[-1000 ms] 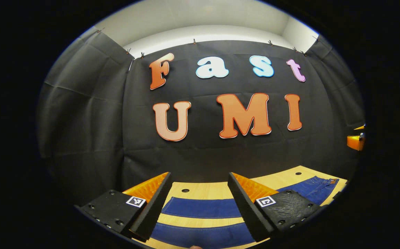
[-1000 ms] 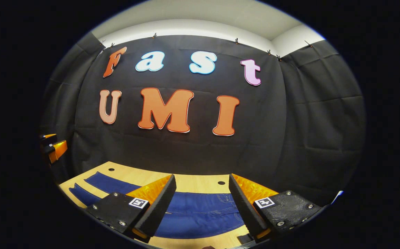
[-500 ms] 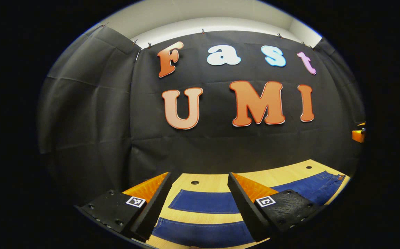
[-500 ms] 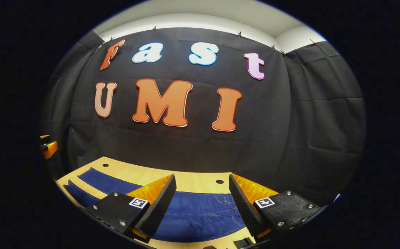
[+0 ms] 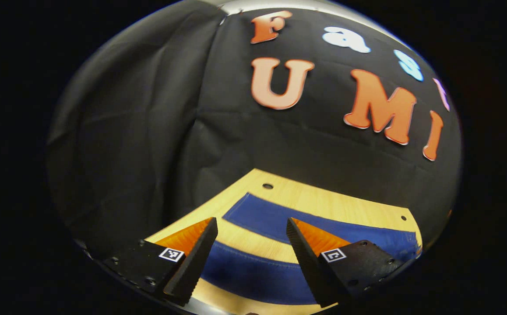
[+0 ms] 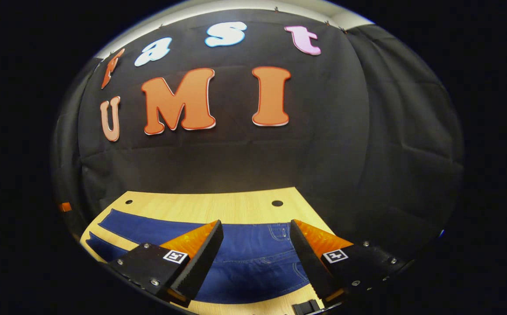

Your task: Grasp the waist and the cuffs of the jeans and fold them to make the two legs overlap; first hold the waist and fold one-third of the jeans toward the cuffs, then hold the cuffs and fold the remaining one-third in the same direction to finish folding.

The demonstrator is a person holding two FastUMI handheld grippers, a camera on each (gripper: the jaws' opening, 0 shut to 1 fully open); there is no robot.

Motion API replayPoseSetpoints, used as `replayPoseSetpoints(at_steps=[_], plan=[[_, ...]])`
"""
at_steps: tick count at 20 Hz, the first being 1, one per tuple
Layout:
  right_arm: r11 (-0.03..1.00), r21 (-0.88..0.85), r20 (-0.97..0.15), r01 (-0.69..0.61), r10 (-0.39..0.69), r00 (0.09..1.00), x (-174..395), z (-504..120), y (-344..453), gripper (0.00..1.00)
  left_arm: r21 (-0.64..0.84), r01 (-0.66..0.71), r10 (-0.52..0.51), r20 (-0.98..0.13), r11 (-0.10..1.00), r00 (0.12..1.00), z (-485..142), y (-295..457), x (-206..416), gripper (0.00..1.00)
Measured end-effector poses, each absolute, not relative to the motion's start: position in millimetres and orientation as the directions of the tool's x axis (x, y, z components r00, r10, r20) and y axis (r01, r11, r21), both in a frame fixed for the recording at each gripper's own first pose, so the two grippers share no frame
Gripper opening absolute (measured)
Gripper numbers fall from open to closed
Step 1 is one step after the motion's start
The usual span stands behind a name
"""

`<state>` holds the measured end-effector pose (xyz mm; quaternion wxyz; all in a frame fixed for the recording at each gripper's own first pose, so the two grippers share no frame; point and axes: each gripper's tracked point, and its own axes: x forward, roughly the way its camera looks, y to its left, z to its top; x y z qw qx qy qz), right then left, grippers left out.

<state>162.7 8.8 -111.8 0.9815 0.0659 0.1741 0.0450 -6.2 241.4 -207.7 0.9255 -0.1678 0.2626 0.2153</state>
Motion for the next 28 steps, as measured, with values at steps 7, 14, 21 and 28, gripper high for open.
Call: replayPoseSetpoints(at_steps=[7,14,21,28], plan=[[0.948,0.317,-0.522,0.004,0.171,0.836,177,-173,-17,0.96,-0.399,-0.699,0.176,-0.783,0.593,0.596,-288,250,-42,0.98],[0.832,0.508,-0.698,0.225,0.244,0.673,174,-245,-29,0.96,-0.388,-0.830,0.033,-0.899,0.399,0.436,-353,267,-68,0.98],[0.785,0.514,-0.788,0.346,0.273,0.551,175,-293,-43,0.96,-0.349,-0.905,-0.110,-0.937,0.244,0.332,-391,271,-83,0.97],[0.711,0.551,-0.810,0.438,0.328,0.486,168,-320,-55,0.96,-0.382,-0.911,-0.096,-0.924,0.156,0.371,-407,289,-79,0.95]])
